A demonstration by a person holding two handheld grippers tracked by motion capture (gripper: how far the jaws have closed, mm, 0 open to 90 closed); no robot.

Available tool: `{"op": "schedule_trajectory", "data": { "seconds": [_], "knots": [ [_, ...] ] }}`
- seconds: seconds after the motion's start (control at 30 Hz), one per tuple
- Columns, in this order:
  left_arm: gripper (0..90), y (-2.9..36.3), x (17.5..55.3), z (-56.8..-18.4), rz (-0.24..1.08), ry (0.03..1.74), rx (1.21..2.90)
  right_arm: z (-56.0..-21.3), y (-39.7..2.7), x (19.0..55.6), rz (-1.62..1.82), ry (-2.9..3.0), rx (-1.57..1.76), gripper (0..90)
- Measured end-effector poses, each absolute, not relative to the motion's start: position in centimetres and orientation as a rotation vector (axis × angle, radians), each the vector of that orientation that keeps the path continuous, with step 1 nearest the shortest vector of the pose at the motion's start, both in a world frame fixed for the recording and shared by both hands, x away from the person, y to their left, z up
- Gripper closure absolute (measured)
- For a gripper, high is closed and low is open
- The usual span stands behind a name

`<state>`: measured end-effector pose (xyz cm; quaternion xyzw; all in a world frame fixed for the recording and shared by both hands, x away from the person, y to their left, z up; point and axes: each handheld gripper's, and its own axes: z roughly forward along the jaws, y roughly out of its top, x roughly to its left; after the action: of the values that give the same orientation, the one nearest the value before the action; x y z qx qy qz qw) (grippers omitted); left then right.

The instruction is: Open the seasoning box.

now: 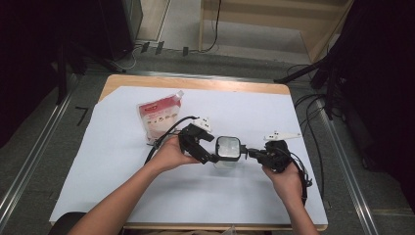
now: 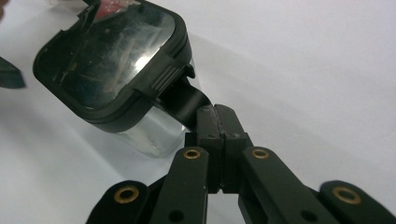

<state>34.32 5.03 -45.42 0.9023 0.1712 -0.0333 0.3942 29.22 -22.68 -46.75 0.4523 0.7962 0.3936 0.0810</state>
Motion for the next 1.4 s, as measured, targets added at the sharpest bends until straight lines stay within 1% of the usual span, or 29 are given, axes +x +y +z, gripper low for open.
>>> {"op": "schedule_trajectory", "data": {
  "seconds": [0.1, 0.27, 0.47, 0.57, 0.97, 1.2, 1.4],
  "knots": [
    [14.3, 4.7, 34.4, -45.7, -0.074, 0.431, 2.297, -46.8, -22.7, 29.2, 1.178, 2.377, 1.360, 90.0],
    [14.0, 4.4, 34.5, -46.1, -0.093, 0.428, 2.282, -46.9, -22.7, 29.2, 1.179, 2.372, 1.359, 90.0],
    [14.4, 3.6, 34.2, -46.7, -0.050, 0.412, 2.299, -46.9, -22.6, 29.1, 1.175, 2.367, 1.357, 89.9],
    [15.0, 3.4, 34.0, -46.5, -0.023, 0.403, 2.303, -46.9, -22.6, 29.1, 1.179, 2.366, 1.355, 90.0],
    [16.4, 3.6, 33.9, -46.0, -0.038, 0.419, 2.300, -46.8, -22.6, 29.0, 1.188, 2.366, 1.354, 90.0],
    [16.7, 3.5, 33.5, -45.8, 0.004, 0.405, 2.319, -46.7, -22.5, 28.9, 1.192, 2.368, 1.354, 90.0],
    [16.8, 3.5, 33.5, -45.6, 0.004, 0.402, 2.328, -46.7, -22.5, 28.9, 1.198, 2.373, 1.343, 90.0]
  ]
}}
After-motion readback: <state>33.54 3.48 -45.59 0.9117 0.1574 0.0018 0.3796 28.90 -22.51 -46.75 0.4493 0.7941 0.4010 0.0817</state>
